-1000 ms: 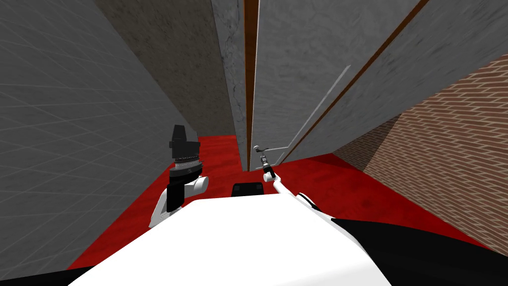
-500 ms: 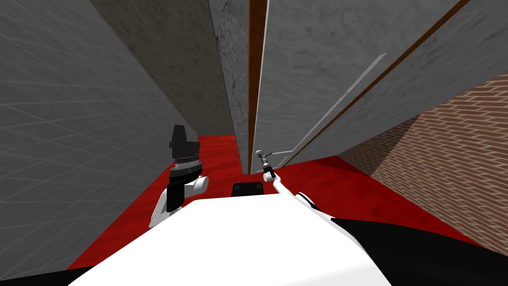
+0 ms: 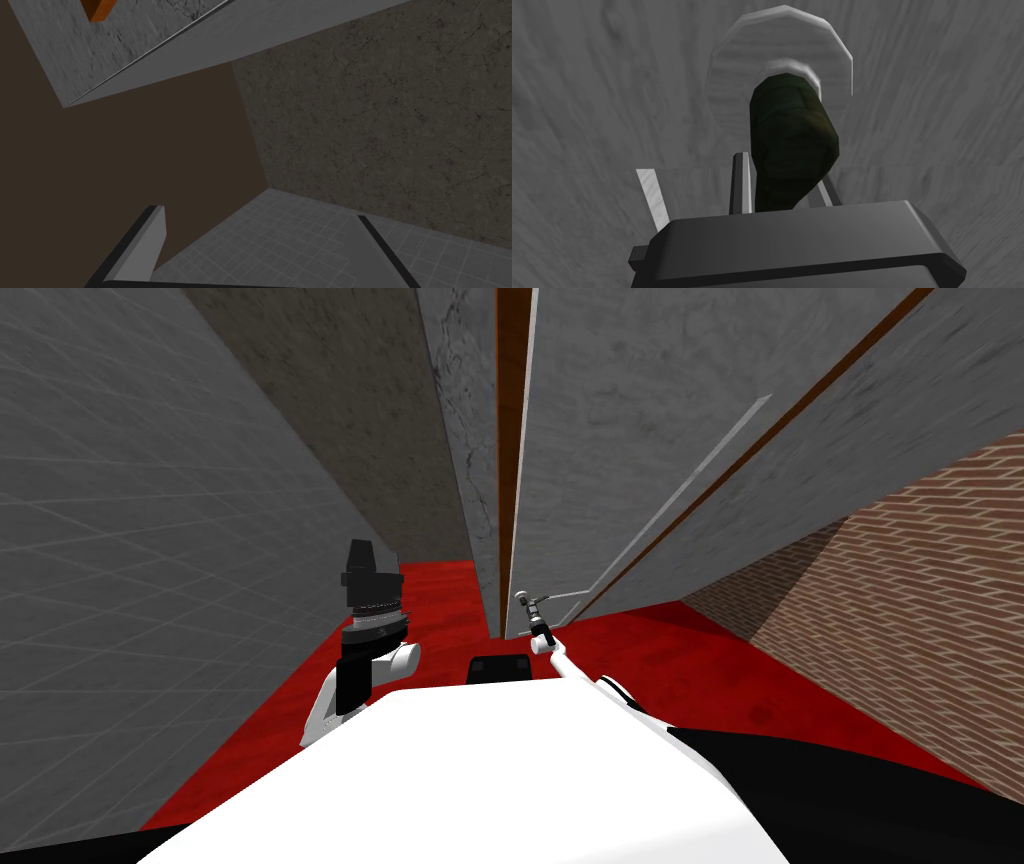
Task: Push the door open
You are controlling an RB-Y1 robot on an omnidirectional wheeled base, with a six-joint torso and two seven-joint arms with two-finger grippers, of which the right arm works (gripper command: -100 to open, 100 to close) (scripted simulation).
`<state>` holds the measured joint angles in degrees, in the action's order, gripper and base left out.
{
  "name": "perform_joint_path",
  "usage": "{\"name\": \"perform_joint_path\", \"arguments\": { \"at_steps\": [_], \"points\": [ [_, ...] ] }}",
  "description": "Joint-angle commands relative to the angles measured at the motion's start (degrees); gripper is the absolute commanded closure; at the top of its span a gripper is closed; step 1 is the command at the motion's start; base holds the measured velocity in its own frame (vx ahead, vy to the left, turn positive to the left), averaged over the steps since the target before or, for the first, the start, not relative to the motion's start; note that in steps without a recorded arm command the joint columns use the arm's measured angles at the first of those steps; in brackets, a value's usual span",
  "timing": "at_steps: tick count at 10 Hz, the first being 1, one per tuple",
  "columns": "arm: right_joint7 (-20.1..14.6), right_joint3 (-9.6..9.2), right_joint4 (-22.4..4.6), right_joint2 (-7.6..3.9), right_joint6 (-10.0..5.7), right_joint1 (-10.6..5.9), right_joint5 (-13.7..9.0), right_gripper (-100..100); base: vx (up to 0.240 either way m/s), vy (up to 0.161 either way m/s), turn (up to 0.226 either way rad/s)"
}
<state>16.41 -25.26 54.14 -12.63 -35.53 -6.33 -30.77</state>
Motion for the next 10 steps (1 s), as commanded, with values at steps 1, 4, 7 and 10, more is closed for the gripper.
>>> {"name": "perform_joint_path", "arguments": {
  "at_steps": [1, 4, 7, 10],
  "points": [
    [0.1, 0.02, 0.1, 0.00, -0.15, -0.11, 0.0, 100, 0.000, 0.000, 0.000],
    [0.3, 0.41, -0.8, 0.65, -0.10, -0.48, 0.5, 100, -0.057, -0.136, 0.119],
    [0.7, 0.86, -1.7, 1.40, -0.22, -1.03, 1.0, 100, -0.087, -0.169, 0.118],
    [1.3, 1.55, -3.0, 2.59, -0.40, -1.87, 1.7, 100, -0.111, -0.176, 0.172]
  ]
}}
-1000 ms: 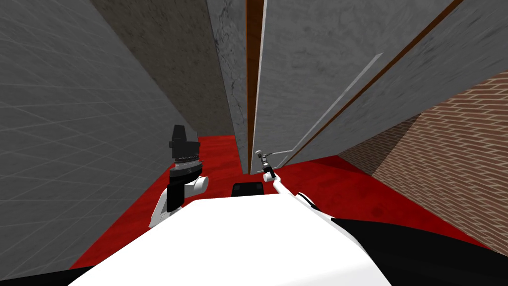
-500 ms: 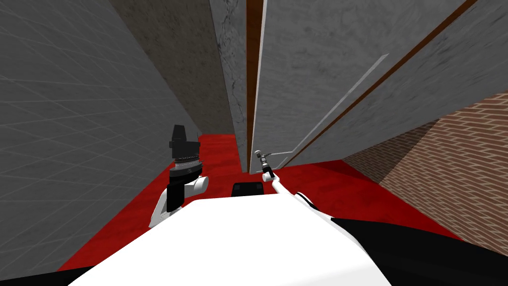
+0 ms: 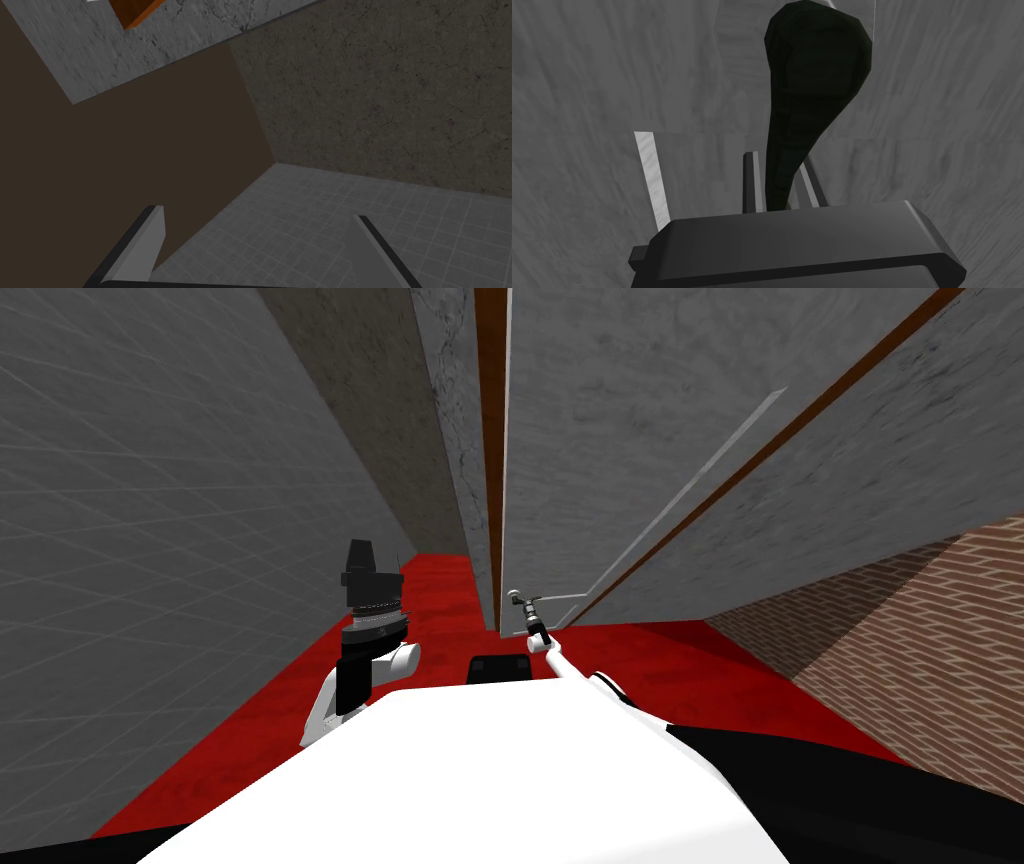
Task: Push the door open
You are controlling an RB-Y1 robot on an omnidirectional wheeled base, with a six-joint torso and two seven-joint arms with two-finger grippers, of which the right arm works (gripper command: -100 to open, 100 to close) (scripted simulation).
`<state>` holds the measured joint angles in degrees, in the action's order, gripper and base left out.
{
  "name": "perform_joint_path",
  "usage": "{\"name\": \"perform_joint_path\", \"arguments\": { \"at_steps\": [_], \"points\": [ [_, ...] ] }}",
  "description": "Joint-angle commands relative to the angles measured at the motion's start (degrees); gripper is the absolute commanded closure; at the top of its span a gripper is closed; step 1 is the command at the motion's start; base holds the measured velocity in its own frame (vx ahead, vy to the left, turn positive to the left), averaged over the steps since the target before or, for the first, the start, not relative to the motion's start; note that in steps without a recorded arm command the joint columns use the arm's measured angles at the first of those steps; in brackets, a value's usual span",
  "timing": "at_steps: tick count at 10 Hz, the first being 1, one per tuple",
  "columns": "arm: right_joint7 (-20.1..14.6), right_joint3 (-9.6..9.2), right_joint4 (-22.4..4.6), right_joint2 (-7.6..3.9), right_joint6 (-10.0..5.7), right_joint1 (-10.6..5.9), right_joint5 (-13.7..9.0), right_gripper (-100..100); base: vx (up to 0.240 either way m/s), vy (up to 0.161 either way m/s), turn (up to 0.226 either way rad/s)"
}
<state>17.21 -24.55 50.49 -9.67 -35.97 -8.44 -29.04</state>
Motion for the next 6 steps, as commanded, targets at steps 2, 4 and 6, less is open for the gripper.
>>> {"name": "perform_joint_path", "arguments": {
  "at_steps": [2, 4, 6],
  "points": [
    [0.9, 1.37, -0.4, 0.59, -0.09, -0.40, 0.6, 100, -0.170, -0.183, 0.215],
    [1.4, 1.94, -1.5, 1.65, -0.24, -1.09, 1.2, 100, -0.160, -0.160, 0.213],
    [1.8, 2.53, -2.7, 2.79, -0.40, -1.81, 1.9, 100, -0.183, -0.170, 0.217]
  ]
}}
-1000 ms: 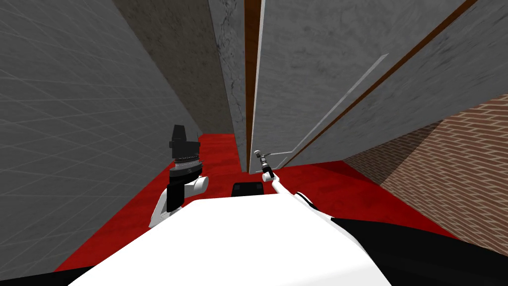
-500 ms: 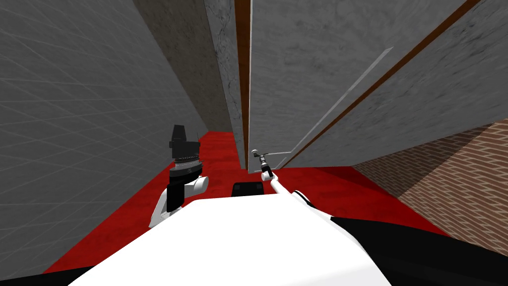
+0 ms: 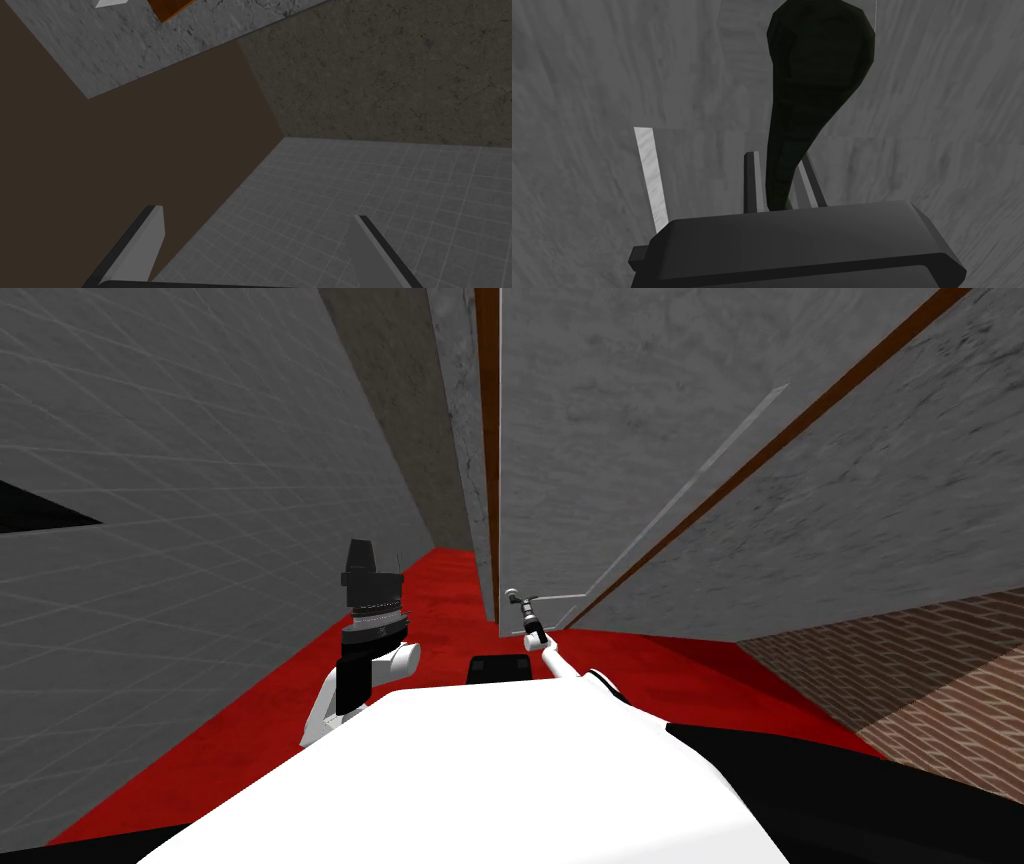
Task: Push the door open
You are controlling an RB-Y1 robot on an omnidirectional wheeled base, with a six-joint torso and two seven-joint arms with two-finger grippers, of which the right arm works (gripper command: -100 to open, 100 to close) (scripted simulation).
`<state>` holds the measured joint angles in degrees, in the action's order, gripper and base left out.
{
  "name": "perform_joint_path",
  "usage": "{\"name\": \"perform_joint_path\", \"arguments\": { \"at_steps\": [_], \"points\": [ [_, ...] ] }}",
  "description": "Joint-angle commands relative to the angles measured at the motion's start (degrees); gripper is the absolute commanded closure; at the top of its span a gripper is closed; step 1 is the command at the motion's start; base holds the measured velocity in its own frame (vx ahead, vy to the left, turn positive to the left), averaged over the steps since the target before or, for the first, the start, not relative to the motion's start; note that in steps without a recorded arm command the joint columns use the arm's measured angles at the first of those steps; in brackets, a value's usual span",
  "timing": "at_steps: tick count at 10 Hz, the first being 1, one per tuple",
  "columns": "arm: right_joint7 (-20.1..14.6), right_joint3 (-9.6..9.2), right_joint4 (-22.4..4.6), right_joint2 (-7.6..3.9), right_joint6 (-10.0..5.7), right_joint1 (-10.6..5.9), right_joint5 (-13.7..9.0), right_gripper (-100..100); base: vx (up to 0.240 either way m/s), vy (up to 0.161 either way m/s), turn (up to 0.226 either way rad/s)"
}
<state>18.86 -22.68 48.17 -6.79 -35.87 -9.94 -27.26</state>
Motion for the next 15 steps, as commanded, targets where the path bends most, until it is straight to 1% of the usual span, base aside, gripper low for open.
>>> {"name": "perform_joint_path", "arguments": {
  "at_steps": [1, 5, 6, 8, 9, 11, 12, 13, 14, 15],
  "points": [
    [0.4, 0.95, -1.0, 0.50, -0.58, -0.67, 0.5, 100, -0.194, -0.174, 0.223],
    [1.4, 2.12, -3.3, 3.04, -0.89, -2.09, 1.8, 100, -0.203, -0.151, 0.223],
    [1.7, 2.53, -4.1, 4.03, -1.00, -2.59, 2.2, 100, -0.195, -0.184, 0.246],
    [2.1, 3.03, -5.0, 5.33, -1.13, -3.20, 2.8, 100, -0.231, -0.153, 0.208],
    [2.4, 3.37, -5.7, 6.27, -1.22, -3.61, 3.2, 100, -0.260, -0.163, 0.185],
    [2.8, 3.84, -6.6, 7.72, -1.34, -4.18, 3.7, 100, -0.216, -0.174, 0.177],
    [2.8, 3.84, -6.6, 7.72, -1.34, -4.18, 3.7, 100, -0.136, -0.124, 0.081],
    [3.0, 4.10, -7.1, 8.65, -1.41, -4.50, 4.0, 100, -0.122, -0.126, 0.114],
    [3.0, 4.16, -7.3, 8.86, -1.43, -4.57, 4.1, 100, -0.130, -0.120, 0.108],
    [3.3, 4.71, -6.6, 7.96, -0.79, -3.92, 3.8, 100, -0.050, -0.054, 0.016]
  ]
}}
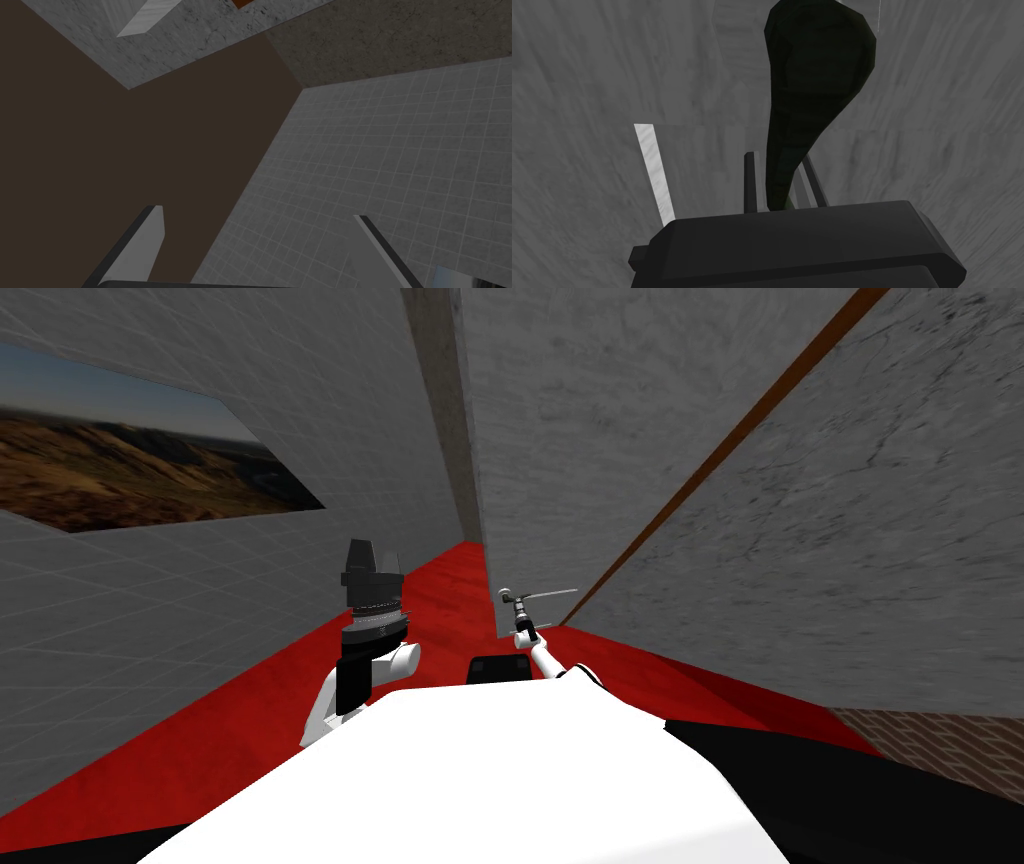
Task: Push the door open
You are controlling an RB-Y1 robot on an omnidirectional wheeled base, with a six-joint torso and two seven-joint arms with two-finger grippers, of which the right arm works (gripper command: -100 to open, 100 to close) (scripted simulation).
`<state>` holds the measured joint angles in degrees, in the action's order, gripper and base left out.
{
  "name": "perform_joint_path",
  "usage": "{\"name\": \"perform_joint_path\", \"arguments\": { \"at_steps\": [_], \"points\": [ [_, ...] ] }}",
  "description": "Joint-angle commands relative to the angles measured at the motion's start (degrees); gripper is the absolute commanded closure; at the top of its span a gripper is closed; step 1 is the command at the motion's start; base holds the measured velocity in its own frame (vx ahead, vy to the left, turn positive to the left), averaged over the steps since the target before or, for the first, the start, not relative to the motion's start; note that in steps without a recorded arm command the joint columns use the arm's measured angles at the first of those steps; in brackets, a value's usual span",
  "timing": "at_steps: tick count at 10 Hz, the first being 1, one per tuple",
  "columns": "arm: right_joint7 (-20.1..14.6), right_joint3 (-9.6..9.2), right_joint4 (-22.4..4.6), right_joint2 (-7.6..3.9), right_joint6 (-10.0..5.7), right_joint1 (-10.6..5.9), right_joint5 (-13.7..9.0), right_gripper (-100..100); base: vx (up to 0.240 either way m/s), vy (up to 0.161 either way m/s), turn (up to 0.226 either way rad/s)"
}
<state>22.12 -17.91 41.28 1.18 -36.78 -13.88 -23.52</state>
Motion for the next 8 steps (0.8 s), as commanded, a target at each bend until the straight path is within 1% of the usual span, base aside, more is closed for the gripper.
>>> {"name": "perform_joint_path", "arguments": {
  "at_steps": [1, 3, 4, 5, 6, 7, 8],
  "points": [
    [-0.3, -1.78, 0.9, -0.81, 0.22, 0.37, 0.1, 100, -0.041, -0.105, -0.039],
    [-0.8, -4.56, 2.3, -1.85, 0.56, 0.96, 0.2, 100, -0.059, -0.155, -0.009],
    [-0.9, -5.39, 2.7, -2.13, 0.66, 1.13, 0.3, 100, -0.088, -0.143, 0.002],
    [-1.3, -7.23, 3.6, -2.70, 0.88, 1.52, 0.4, 100, -0.103, -0.133, -0.039],
    [-1.4, -8.20, 4.0, -2.99, 1.00, 1.72, 0.4, 100, -0.099, -0.128, -0.036],
    [-1.8, -10.28, 5.1, -3.55, 1.26, 2.16, 0.5, 100, -0.100, -0.141, -0.035],
    [-2.0, -11.35, 5.6, -3.82, 1.39, 2.38, 0.6, 100, -0.079, -0.138, -0.033]
  ]
}}
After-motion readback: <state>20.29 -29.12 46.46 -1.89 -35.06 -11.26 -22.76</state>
